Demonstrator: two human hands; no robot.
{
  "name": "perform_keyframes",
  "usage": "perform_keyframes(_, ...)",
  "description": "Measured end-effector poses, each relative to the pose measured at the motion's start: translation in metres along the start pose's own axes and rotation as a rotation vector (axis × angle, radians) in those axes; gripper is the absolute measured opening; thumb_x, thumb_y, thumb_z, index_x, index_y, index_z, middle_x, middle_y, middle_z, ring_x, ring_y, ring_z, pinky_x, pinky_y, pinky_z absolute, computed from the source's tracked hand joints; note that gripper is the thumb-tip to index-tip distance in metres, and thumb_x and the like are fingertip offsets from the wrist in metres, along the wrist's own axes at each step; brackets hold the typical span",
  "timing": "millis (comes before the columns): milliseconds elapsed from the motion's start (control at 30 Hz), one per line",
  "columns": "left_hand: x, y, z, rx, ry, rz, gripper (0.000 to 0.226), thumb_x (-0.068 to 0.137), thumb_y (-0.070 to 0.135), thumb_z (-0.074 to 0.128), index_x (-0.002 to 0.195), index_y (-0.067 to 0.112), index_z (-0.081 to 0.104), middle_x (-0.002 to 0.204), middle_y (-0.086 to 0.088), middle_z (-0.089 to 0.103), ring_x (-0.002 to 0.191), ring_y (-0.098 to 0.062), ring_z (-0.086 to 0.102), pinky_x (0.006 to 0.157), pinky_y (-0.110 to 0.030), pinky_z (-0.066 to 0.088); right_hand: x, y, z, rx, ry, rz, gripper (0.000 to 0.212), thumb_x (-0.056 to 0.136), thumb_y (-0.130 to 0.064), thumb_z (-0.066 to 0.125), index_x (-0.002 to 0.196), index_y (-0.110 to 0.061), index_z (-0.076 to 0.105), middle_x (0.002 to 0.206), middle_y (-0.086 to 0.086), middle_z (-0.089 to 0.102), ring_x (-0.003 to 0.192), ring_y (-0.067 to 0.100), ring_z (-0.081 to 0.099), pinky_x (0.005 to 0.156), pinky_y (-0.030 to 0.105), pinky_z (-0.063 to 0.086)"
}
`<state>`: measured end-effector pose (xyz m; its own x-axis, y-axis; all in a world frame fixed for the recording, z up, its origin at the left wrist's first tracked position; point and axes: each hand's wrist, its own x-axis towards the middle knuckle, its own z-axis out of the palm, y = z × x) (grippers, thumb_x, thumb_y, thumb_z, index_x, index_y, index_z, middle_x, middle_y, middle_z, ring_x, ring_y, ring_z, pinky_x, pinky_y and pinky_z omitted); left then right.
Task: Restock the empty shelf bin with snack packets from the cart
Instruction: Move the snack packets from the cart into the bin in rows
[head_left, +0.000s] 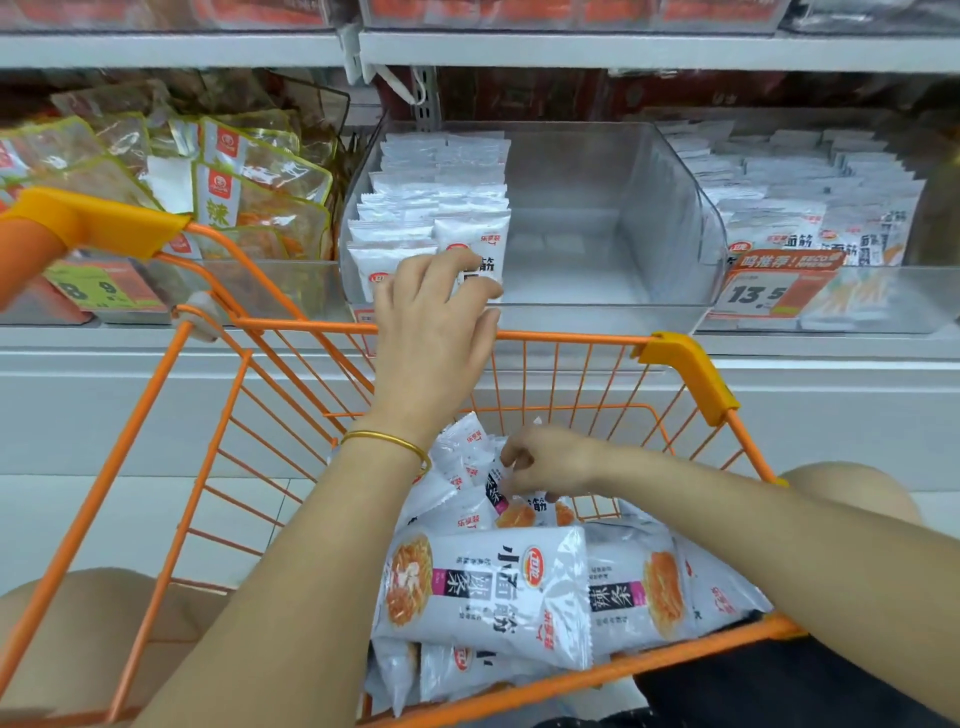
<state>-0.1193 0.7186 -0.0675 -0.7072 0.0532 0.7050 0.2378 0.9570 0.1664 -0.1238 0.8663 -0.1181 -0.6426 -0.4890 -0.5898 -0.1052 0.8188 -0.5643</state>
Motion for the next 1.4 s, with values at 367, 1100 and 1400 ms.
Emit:
perform_keyframes(367, -0.001, -0.006, 0.001, -0.012, 0.03, -0.016, 0.017, 0.079, 0.015, 0.065, 0.096, 0.016, 0.067, 0.126, -0.007, 0.057, 0.118, -0.025, 0.037, 0.093, -0.043, 0.033, -0.003, 0.002, -0.003, 0.154, -0.032, 0.024, 0.024, 0.09, -0.012, 0.06, 0.113, -0.013, 0.054, 0.11, 0.01, 0.065, 0.095, 0.027, 0.065, 0.073, 0.039, 0.057)
perform_keyframes(1100, -0.002, -0.024, 0.007, -0.057, -0.068, -0.177, 0.048, 0.085, 0.016, 0.06, 0.129, 0.001, 0.047, 0.147, -0.021, 0.034, 0.14, -0.036, 0.022, 0.112, -0.053, 0.023, 0.014, -0.065, -0.124, 0.741, 0.699, -0.327, 0.02, 0.086, -0.002, 0.064, 0.105, -0.008, 0.061, 0.086, 0.0, 0.065, 0.067, 0.009, 0.059, 0.057, 0.023, 0.052)
perform_keyframes(1400, -0.002, -0.025, 0.008, -0.073, -0.072, -0.195, 0.047, 0.085, 0.013, 0.059, 0.13, 0.003, 0.048, 0.148, -0.019, 0.032, 0.141, -0.033, 0.021, 0.114, -0.048, 0.023, 0.044, -0.073, -0.108, 0.047, 0.71, -0.091, 0.027, 0.072, -0.021, 0.079, 0.094, -0.011, 0.067, 0.094, 0.007, 0.071, 0.083, 0.024, 0.068, 0.076, 0.043, 0.058)
